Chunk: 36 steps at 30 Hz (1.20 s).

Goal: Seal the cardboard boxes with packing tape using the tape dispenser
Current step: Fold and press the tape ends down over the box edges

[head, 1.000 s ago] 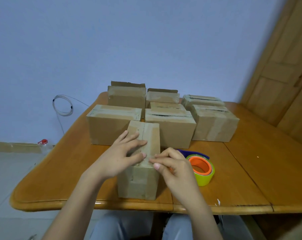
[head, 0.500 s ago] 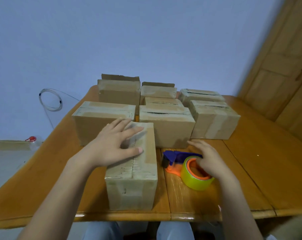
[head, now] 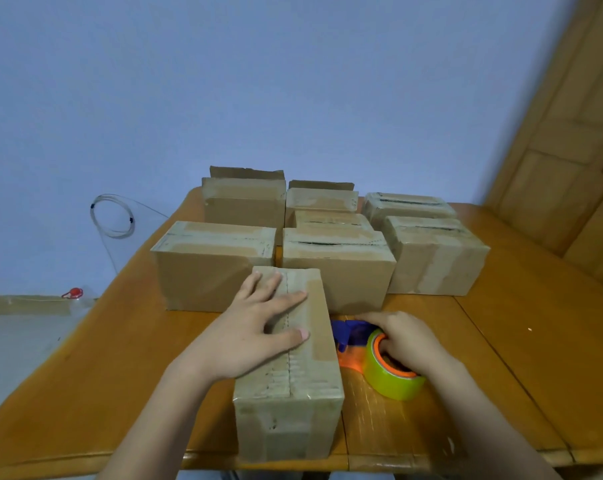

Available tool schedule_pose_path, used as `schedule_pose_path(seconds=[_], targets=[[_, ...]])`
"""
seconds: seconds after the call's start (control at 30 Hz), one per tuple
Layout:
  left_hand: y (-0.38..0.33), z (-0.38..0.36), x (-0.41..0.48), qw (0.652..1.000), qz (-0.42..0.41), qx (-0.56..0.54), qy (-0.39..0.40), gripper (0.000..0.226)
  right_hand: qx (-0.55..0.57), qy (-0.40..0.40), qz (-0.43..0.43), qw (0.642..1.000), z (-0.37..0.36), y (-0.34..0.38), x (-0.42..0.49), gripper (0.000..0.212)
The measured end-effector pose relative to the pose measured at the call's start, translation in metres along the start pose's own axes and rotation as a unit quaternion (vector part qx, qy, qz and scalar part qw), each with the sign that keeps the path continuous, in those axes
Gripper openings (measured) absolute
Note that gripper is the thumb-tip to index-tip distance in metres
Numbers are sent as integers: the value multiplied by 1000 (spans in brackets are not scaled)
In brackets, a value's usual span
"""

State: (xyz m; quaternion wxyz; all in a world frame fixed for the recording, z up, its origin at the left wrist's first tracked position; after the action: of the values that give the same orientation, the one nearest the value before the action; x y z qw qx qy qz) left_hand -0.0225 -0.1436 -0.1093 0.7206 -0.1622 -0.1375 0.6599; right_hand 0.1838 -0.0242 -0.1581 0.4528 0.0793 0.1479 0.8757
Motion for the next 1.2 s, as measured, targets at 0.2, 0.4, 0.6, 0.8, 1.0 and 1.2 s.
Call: schedule_pose_path(seconds=[0.2, 0.4, 0.6, 0.8, 1.0, 1.2], targets=[[-5, 0, -8, 1000, 20, 1, -18, 87, -3, -174, -35, 984, 55, -13, -14, 46], [-26, -6, -8, 999, 9, -18, -35, 83, 130, -313, 109, 934, 139, 17, -44, 56], [-62, -1, -3, 993, -20, -2, -114, 57, 62, -336, 203, 918, 164, 63, -41, 64], [-63, 68, -22, 915, -16, -52, -399, 54, 97, -317, 202, 921, 163, 73, -30, 60], [-81, 77, -9, 888, -119, 96, -433, 42, 118, -327, 191, 918, 166, 79, -31, 61], [-91, 81, -10, 782, -208, 171, -562, 12, 133, -337, 184, 914, 169, 76, -37, 59]])
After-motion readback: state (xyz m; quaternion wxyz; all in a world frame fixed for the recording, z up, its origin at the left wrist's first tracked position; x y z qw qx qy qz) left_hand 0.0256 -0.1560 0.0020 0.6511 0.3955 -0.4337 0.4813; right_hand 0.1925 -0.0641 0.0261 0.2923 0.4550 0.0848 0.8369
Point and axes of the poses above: each hand's wrist, its own x-axis towards the middle knuckle, its own z-axis out of the back of the hand, y = z × x, the point moved 7 cm from there along x, towards the middle knuckle, and after that the axes turned 12 degrees about x, right-handed, at the moved point
